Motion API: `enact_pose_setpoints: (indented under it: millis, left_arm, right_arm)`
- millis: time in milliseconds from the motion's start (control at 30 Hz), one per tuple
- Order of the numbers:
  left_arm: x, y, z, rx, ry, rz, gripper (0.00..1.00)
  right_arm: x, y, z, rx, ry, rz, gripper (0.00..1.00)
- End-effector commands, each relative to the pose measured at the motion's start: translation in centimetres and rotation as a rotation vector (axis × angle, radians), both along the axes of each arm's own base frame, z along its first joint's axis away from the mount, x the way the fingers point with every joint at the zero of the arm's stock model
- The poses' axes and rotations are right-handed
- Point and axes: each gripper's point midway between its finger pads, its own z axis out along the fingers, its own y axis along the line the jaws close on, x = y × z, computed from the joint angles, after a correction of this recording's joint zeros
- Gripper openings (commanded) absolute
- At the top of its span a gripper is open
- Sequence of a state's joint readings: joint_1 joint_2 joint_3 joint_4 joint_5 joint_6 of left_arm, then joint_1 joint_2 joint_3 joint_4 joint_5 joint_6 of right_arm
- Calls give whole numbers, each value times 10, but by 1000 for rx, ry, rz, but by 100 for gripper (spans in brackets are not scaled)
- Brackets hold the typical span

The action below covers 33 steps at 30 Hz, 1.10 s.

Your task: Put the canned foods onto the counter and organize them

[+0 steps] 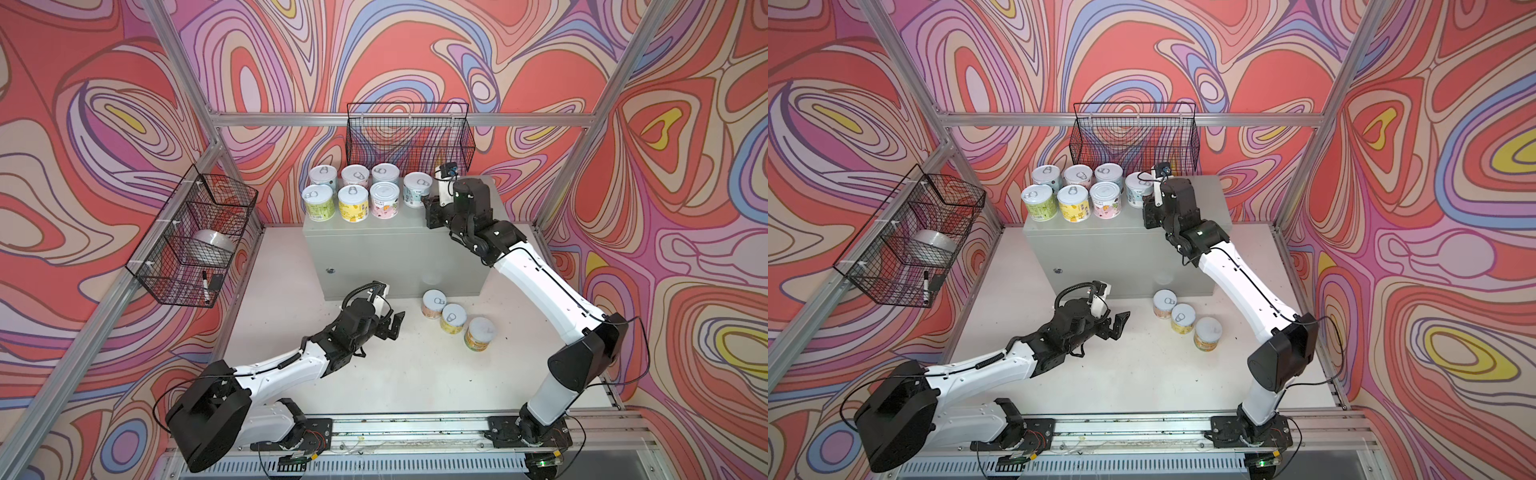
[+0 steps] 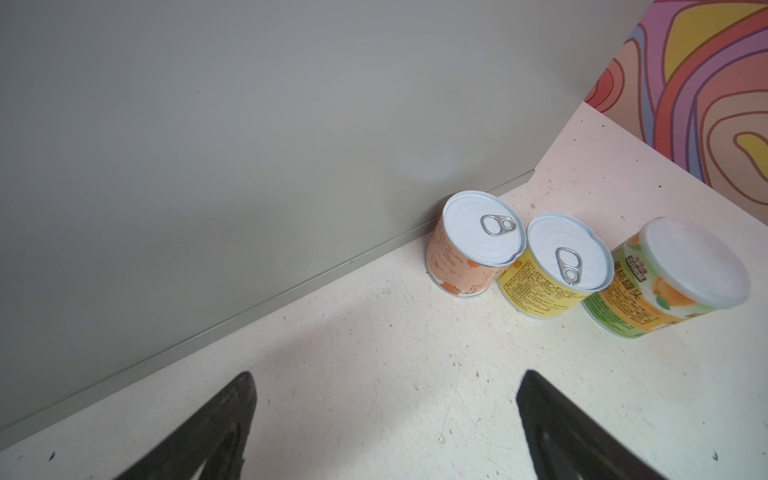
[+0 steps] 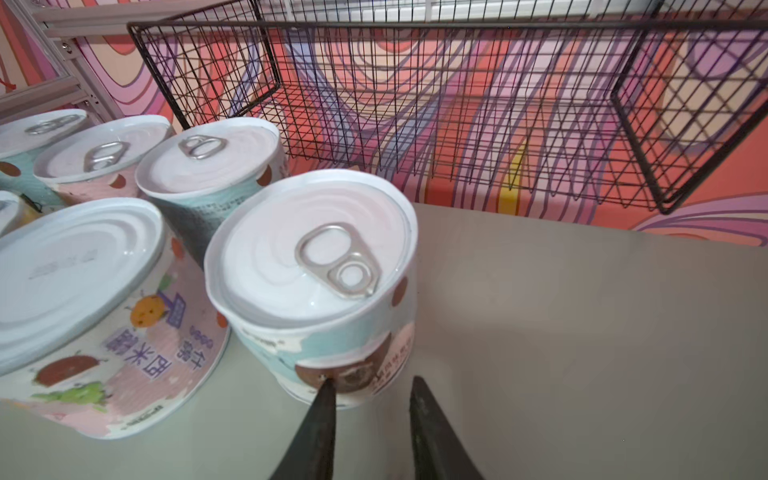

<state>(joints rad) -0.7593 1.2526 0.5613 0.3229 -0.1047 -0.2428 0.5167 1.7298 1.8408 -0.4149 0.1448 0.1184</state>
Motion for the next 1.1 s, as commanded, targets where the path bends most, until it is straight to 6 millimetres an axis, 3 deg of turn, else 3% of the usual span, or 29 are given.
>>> enact_pose_setpoints:
  millis: [0, 100, 167, 400, 733, 1067]
  left_arm:
    - [4, 0, 5, -9, -11, 4, 100]
    - [5, 1, 2, -9, -7, 6, 100]
    - [6, 1, 1, -10, -3, 7, 100]
    - [9, 3, -1, -15, 5, 11, 100]
    - [14, 5, -3, -23, 13, 14, 100]
    - [16, 6, -5, -25, 18, 21, 100]
  right_arm:
    - [9, 4, 4, 44, -9, 17, 31]
    - [11, 7, 6, 64, -10, 30, 31]
    - [18, 13, -5, 63, 11, 36, 30]
    - [23, 17, -12, 79, 25, 40, 30]
    - [12, 18, -2, 122, 14, 64, 27]
    - [26, 13, -8, 105, 12, 3, 28]
